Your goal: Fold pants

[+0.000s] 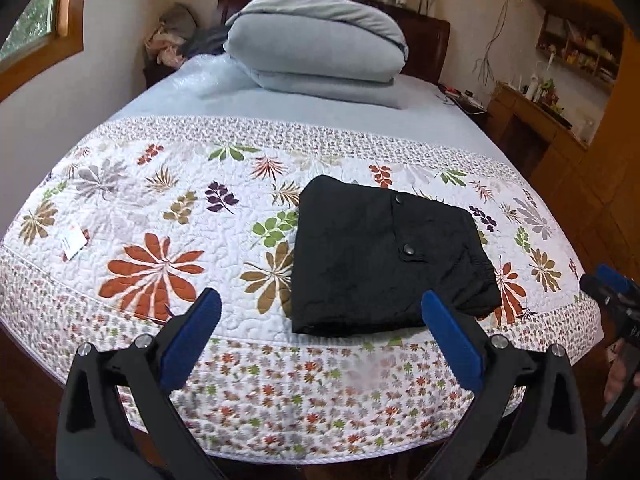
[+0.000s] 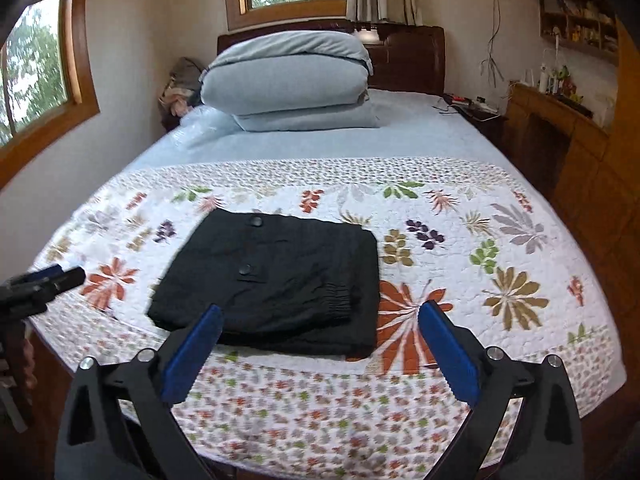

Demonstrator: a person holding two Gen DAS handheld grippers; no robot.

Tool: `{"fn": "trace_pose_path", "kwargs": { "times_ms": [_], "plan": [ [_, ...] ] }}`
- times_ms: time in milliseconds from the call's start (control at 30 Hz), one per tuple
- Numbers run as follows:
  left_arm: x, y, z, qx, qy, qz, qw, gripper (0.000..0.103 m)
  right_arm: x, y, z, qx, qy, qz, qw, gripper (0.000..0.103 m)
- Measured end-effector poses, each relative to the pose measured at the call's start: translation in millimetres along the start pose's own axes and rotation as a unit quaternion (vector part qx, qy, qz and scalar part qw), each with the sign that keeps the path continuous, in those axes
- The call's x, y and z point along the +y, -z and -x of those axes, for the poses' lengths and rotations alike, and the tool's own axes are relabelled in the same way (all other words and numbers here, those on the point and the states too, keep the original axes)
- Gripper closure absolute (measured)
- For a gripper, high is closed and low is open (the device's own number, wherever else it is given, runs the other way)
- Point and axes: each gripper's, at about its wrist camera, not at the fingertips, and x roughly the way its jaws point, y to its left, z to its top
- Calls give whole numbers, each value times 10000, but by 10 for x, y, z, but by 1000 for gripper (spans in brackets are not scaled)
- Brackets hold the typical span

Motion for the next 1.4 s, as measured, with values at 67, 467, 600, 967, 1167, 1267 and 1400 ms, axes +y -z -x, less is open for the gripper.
{"fn": "trace_pose_path", "kwargs": {
  "times_ms": [67,467,600,967,1167,1267,1400],
  "plan": [
    [22,27,82,-92,-38,-18,9999,3,34,2,58,-21,-114,-35,9999,4],
    [-77,84,358,-408,62,-367,9985,3,204,112,131,-4,-199,133,9997,4],
    [-105,88,347,-343,67,-455,9984,3,245,128,135,-4,-169,201,9997,4],
    [-22,125,343,-349,45,-275,9990,3,271,158,78,63,-86,243,9996,3],
    [-18,93,357,-360,43,-390,9986,3,278,168,68,73,-71,265,9996,4],
    [-49,96,343,-293,37,-501,9983,3,277,170,64,78,-47,277,9996,4],
    [-69,107,333,-268,95,-543,9981,3,260,156,81,24,17,208,9998,4]
  ]
}}
